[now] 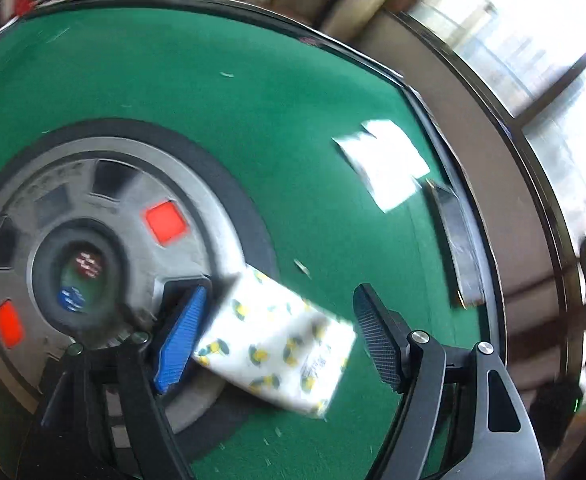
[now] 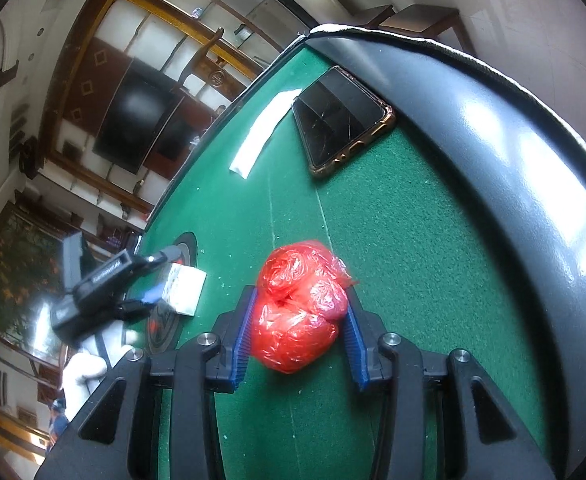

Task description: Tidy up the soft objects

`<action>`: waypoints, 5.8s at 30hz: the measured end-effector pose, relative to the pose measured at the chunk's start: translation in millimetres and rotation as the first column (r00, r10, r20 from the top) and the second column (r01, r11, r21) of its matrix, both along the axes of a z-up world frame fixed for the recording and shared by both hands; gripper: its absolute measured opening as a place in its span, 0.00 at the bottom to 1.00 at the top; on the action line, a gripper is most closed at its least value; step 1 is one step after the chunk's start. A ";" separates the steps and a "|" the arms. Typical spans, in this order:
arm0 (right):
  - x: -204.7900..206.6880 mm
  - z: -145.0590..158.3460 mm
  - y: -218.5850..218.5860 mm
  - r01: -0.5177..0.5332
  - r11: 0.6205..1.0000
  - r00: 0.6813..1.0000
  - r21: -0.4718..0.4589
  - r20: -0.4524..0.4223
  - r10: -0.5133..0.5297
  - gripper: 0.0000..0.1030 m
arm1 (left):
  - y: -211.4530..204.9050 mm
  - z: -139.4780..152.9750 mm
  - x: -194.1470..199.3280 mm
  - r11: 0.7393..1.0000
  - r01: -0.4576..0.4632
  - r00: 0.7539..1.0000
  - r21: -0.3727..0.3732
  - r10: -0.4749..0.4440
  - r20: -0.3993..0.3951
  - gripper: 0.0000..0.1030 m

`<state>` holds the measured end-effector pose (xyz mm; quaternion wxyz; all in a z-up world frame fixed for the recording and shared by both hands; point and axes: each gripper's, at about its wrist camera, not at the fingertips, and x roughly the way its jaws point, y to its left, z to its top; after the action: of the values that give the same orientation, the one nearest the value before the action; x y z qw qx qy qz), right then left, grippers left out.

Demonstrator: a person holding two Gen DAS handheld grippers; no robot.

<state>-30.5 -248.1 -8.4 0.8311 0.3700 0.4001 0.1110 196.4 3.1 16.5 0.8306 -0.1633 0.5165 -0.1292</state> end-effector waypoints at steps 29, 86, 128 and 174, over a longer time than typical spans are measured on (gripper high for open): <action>11.6 0.9 3.6 -0.011 0.999 1.000 -0.035 -0.002 0.011 0.36 | -92.7 -4.0 -63.8 0.874 0.306 0.927 0.377 -0.364 0.092 0.49; -128.0 60.8 405.2 -0.761 0.567 0.589 -0.317 0.030 0.807 0.35 | 329.5 32.5 -311.5 0.898 -0.436 0.882 -0.065 0.440 0.167 0.59; -148.8 66.4 431.7 -0.697 0.566 0.616 -0.440 0.037 0.787 0.58 | 328.0 63.5 -383.6 0.807 -0.590 0.742 0.006 0.540 0.397 0.68; -167.8 50.3 376.3 -0.531 0.628 0.726 -0.569 0.077 0.683 0.59 | 220.9 62.6 -349.0 0.744 -0.617 0.748 0.256 0.454 0.485 1.00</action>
<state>-198.2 128.2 41.9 0.8579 -0.0421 0.3920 0.3296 -152.6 224.0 79.1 0.9323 -0.1046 0.2834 0.1990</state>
